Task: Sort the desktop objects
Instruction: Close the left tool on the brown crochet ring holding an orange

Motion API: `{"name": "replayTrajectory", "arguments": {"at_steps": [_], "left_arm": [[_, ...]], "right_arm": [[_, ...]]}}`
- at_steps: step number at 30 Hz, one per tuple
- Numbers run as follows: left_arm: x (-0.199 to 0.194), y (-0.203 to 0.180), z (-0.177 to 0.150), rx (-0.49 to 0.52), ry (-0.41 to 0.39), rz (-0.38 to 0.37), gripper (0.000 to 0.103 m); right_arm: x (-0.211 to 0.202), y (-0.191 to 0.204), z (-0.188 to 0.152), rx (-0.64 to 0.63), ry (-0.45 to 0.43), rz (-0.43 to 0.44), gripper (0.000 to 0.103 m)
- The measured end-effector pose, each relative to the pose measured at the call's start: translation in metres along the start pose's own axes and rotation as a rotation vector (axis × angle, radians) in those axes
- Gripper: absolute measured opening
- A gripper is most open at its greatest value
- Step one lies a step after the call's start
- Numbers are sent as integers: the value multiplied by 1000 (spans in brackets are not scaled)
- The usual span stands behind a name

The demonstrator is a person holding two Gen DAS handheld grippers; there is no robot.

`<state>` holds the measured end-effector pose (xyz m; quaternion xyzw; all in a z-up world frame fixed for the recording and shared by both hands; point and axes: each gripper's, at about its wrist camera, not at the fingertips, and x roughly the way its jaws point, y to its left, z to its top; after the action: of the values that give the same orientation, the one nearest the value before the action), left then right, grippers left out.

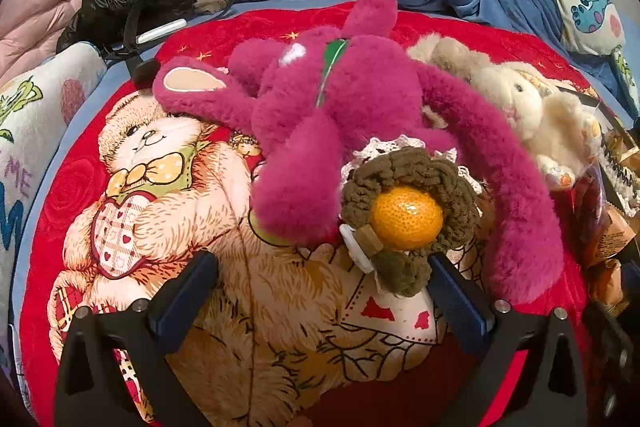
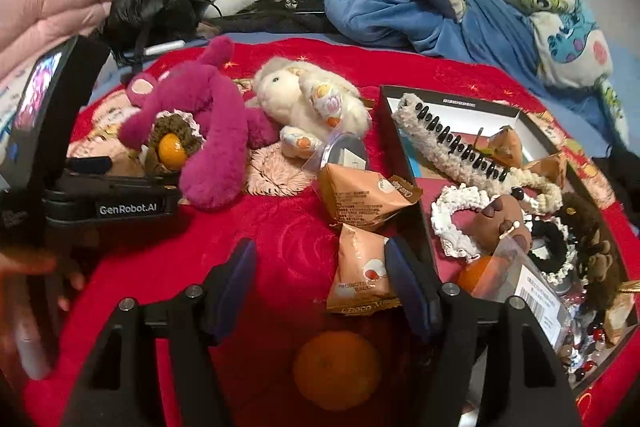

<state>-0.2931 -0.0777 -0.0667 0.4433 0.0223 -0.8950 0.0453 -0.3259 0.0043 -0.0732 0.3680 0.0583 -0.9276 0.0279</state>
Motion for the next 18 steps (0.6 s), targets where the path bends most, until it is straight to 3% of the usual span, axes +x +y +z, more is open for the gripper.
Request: {"name": "replayTrajectory", "arguments": {"at_steps": [4,5,8,10,11,13,18], "left_arm": [[-3,0,-2,-1,-11,-10,99],[-5,0,-3,-1,-17,-16,97],[-17,3,-8,-16,-48,-27,71],[-24,10,-12,-48,-65,-30,31],[-26,14,-13,-70,-66,-59,21],[-29,21,-17,-100,-72,-92,14],[-37,27,-19,-112,-102,-112,9]], "right_arm": [[-1,-11,0,54,-3,-36,24],[-1,-17,0,78,-4,-29,23],[-2,-25,0,114,-7,7,21],[-3,-26,0,126,-9,14,19],[-4,-29,0,141,-10,29,18],[-5,-31,1,157,-10,50,14],[-10,-35,0,207,-12,121,4]]}}
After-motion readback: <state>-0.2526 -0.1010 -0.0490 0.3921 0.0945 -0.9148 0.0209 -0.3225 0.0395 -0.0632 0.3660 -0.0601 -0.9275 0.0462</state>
